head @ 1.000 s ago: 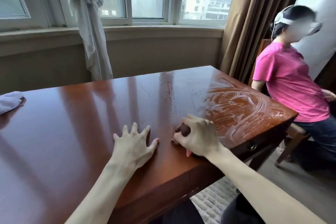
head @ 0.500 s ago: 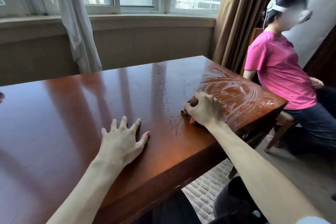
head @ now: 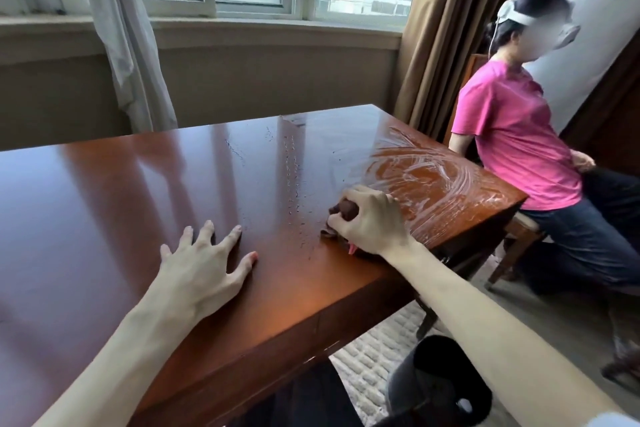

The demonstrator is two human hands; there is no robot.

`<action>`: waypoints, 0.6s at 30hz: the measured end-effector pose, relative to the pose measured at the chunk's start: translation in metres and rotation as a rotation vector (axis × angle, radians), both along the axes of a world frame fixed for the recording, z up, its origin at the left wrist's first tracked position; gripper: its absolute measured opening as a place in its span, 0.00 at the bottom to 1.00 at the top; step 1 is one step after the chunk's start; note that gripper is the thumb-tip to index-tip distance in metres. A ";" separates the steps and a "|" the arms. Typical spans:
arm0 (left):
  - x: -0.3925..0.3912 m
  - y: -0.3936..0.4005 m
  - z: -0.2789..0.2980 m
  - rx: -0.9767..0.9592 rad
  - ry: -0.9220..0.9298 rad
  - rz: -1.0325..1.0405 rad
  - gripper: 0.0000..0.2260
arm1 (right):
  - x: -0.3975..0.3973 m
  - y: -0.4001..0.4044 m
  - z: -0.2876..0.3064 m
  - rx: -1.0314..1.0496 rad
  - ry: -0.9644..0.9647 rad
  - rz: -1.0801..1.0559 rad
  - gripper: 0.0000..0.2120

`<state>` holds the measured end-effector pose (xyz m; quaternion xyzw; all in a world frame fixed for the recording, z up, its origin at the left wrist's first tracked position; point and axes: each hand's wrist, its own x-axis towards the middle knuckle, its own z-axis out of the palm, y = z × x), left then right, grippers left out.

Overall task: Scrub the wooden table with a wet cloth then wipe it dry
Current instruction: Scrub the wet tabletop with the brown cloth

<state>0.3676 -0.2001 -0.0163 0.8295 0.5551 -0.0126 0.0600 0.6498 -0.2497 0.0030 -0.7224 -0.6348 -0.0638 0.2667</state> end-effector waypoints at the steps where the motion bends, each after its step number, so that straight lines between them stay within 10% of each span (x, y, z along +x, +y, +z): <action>1: 0.000 -0.001 0.000 0.003 -0.003 0.003 0.32 | 0.007 0.013 0.007 0.006 0.004 -0.072 0.13; 13: -0.001 -0.001 0.002 0.000 -0.005 0.015 0.32 | -0.032 0.022 0.008 0.004 0.007 -0.197 0.13; 18: -0.001 0.000 0.006 -0.003 0.000 0.017 0.32 | -0.088 -0.043 -0.014 0.017 0.045 0.116 0.13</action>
